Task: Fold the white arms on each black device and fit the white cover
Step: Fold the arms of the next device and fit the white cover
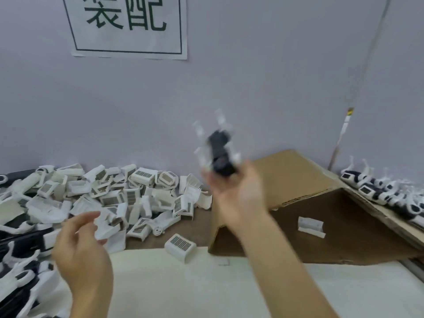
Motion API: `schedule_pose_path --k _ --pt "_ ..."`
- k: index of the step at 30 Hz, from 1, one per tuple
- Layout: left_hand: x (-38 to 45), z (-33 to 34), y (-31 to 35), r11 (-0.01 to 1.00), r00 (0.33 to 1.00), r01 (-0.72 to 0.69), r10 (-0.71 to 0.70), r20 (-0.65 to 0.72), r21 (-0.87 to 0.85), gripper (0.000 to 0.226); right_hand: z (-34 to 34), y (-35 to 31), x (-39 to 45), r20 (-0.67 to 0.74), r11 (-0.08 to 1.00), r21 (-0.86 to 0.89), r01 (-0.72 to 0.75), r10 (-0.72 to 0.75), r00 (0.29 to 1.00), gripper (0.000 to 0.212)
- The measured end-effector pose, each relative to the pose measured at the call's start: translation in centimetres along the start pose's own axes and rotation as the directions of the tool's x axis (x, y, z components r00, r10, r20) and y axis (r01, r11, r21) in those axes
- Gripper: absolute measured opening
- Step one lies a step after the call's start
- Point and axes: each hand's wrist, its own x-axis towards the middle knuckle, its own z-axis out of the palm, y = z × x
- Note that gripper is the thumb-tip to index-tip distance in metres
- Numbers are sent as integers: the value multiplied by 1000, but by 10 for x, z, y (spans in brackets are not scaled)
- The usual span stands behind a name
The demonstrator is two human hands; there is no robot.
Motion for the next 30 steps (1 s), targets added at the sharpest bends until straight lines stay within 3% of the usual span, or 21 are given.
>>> schedule_pose_path --k 3,5,6,8,12,14,22,24,26,30 --pt "6 0 5 998 999 9 -7 31 -61 28 10 -59 3 -23 981 115 157 -155 988 67" --pt "4 1 3 998 996 8 -3 84 -57 28 0 -53 -4 -61 963 106 248 -243 968 67" --pt "2 2 1 999 994 11 -7 111 -40 29 -9 -35 -6 -91 955 57 292 -287 954 57" --pt "-1 4 -5 1000 988 26 -24 155 -11 34 -27 15 -14 -109 949 -149 277 -294 949 29" --pt "-2 6 -12 999 976 38 -43 212 29 36 -67 111 -24 -48 768 -641 -8 -30 998 29" --pt "-3 7 -18 994 963 80 -96 251 70 35 -79 132 -24 14 630 -777 -13 38 999 34" --pt "-18 8 -50 916 901 143 -277 333 375 29 -93 128 -24 111 551 -826 118 -47 993 35" --pt "-20 6 -55 895 909 109 -266 320 432 26 -95 130 -23 238 430 -853 295 -183 954 35" --pt "-23 5 -55 879 920 54 -228 318 474 26 -97 131 -21 382 240 -857 455 -297 875 33" --pt "-33 5 -50 859 920 -11 -192 342 512 29 -101 134 -16 440 167 -850 500 -296 848 42"
